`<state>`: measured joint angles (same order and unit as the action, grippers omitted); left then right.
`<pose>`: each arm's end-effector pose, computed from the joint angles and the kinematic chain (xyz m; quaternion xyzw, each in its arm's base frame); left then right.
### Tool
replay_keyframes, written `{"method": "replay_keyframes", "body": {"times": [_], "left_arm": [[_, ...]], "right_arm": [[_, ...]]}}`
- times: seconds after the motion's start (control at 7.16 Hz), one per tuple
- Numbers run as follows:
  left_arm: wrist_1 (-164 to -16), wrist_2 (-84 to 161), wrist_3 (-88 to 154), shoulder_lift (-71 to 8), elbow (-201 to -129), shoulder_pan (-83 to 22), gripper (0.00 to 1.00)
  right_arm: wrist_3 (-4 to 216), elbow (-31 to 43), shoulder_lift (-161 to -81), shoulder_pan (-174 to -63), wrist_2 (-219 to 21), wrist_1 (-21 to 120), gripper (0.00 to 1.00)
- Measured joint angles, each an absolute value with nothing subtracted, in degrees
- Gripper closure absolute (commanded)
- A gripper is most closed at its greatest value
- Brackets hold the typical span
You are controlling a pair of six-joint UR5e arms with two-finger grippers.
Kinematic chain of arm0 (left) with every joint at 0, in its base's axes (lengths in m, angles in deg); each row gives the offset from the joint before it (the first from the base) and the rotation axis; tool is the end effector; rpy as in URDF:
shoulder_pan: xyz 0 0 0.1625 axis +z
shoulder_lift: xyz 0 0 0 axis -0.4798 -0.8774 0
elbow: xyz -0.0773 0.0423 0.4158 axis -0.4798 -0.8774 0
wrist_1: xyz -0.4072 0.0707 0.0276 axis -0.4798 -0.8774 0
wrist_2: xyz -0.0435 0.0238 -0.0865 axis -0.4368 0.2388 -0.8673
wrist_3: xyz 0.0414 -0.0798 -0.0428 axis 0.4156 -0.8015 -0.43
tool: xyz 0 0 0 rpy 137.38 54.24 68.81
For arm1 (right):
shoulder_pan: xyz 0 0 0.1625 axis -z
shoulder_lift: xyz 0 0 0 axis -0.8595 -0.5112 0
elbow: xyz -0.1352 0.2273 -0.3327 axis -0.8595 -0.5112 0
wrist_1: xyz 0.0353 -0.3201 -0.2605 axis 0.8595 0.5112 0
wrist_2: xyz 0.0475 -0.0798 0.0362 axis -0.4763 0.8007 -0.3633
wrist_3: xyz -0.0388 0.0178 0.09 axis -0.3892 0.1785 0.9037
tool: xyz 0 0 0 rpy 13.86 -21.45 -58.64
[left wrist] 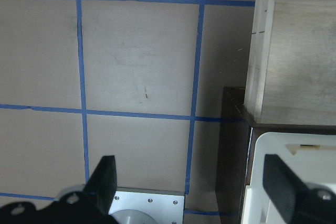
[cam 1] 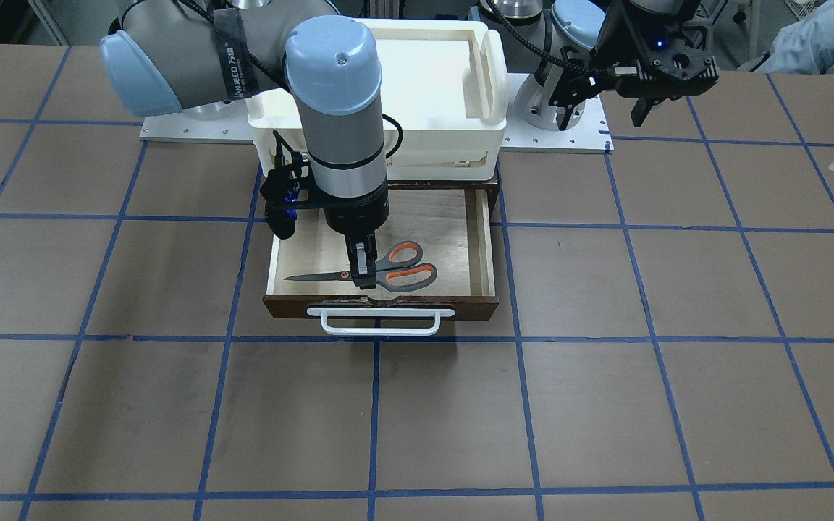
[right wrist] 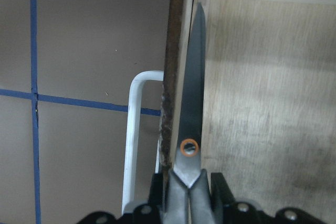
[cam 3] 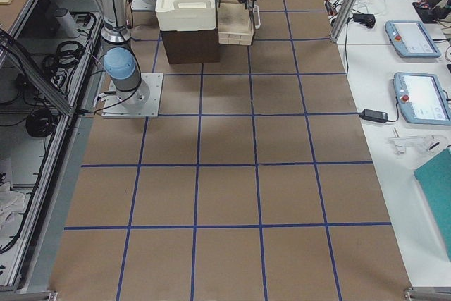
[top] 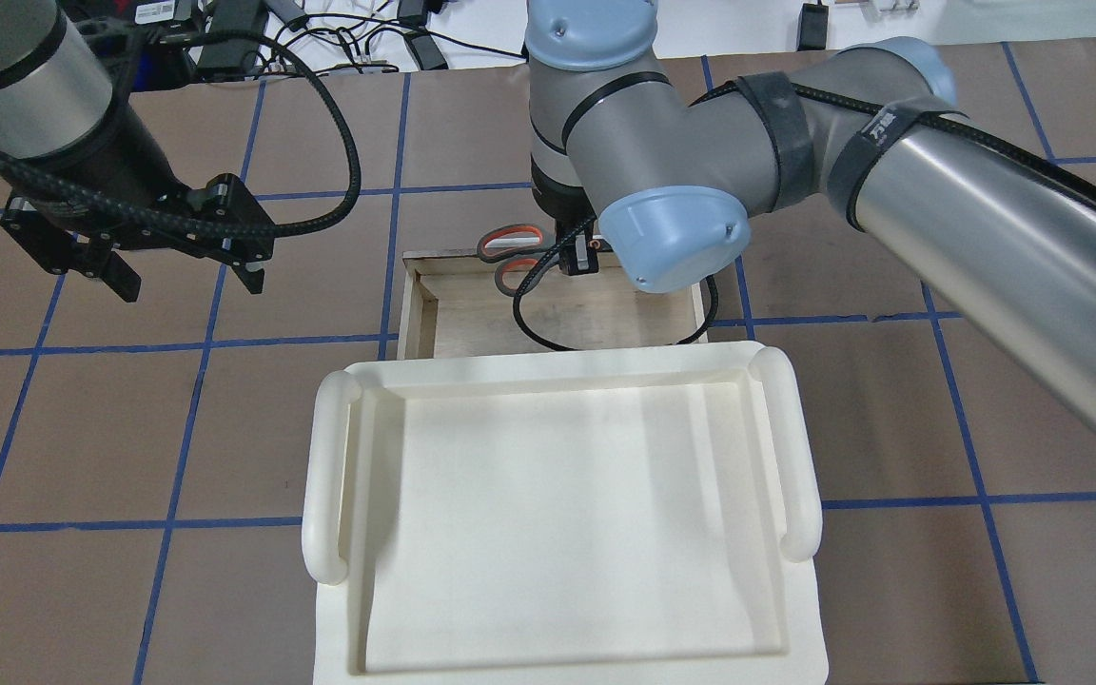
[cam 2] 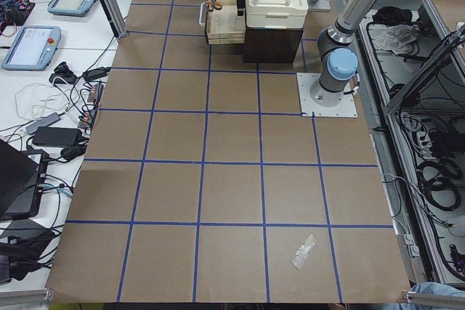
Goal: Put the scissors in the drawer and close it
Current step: 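Lower the scissors into the drawer and open the right gripper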
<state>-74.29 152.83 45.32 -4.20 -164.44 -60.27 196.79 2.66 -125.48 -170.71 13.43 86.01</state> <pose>-0.1201 -0.4286 0.5295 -0.0308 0.9989 0.0239 0.0272 0.3471 -0.5158 0.3801 0.6798 0.7304 -0.0233 0.0616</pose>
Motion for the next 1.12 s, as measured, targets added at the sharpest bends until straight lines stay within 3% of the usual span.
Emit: {"method": "replay_keyframes", "body": {"times": [1.12], "left_arm": [[-74.29,152.85,45.26,-4.21,-164.44,-60.27,0.00]], "right_arm": [[200.90,6.56,-126.68,-172.32,11.91,83.18,1.00]]}}
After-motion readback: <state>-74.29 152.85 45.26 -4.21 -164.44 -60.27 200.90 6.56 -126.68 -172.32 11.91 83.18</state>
